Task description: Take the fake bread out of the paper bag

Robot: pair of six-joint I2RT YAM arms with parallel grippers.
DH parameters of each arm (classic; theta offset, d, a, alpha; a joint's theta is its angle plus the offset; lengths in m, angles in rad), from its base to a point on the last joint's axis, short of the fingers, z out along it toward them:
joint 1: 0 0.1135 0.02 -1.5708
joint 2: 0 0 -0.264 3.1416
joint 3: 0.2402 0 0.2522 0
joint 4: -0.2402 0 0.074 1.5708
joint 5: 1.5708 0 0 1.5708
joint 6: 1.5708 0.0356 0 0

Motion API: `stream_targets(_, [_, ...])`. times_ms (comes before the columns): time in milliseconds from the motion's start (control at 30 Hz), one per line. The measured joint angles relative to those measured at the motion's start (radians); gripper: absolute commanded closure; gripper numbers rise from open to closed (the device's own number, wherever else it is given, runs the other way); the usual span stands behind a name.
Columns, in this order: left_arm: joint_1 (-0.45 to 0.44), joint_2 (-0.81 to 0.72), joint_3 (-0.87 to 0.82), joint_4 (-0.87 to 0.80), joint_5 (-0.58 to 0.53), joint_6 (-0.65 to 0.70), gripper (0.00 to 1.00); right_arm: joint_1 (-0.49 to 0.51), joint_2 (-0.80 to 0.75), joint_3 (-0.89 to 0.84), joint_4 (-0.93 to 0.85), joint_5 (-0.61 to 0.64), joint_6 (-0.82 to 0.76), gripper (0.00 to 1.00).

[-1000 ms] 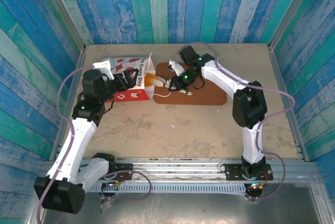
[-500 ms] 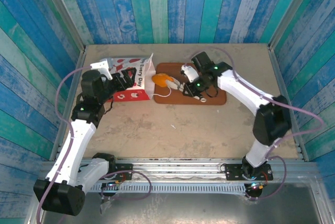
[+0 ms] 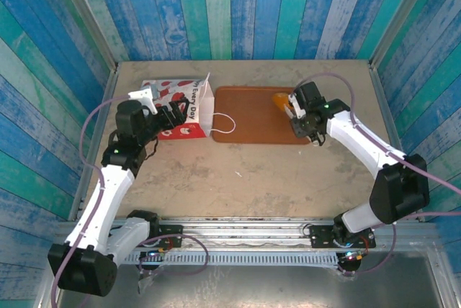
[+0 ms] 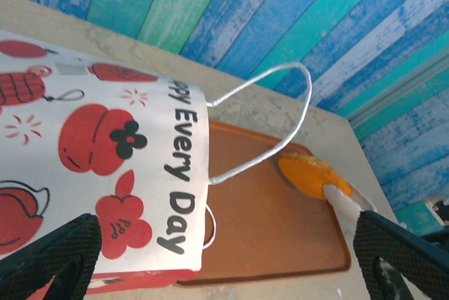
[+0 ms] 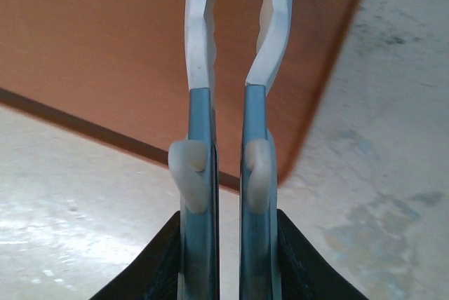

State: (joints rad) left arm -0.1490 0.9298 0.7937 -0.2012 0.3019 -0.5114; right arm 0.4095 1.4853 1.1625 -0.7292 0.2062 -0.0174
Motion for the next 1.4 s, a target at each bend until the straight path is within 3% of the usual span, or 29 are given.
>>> stream_targets(233, [0.000,0.079,-0.013,-0.013,0.058,0.000,0.01,0.053,0.014,-0.013,0.023,0.134,-0.065,0.67])
stream_targets(500, [-0.002,0.095,-0.006,-0.019,0.082,0.006,0.01,0.149,0.079,-0.014,0.013,0.130,-0.122,0.61])
stream_targets(700, [-0.033,0.210,0.149,-0.065,0.083,0.049,0.01,0.147,0.083,-0.014,-0.018,0.079,-0.143,0.54])
stream_targets(933, [-0.121,0.389,0.363,-0.101,0.049,0.092,0.01,0.152,0.110,-0.014,-0.048,0.013,-0.157,0.53])
stream_targets(1167, [-0.193,0.589,0.577,-0.252,-0.045,0.143,0.12,0.148,0.098,-0.014,-0.048,-0.051,-0.140,0.51])
stream_targets(1400, [-0.215,0.683,0.668,-0.302,-0.077,0.151,0.37,0.105,0.050,-0.014,-0.048,-0.143,-0.112,0.48])
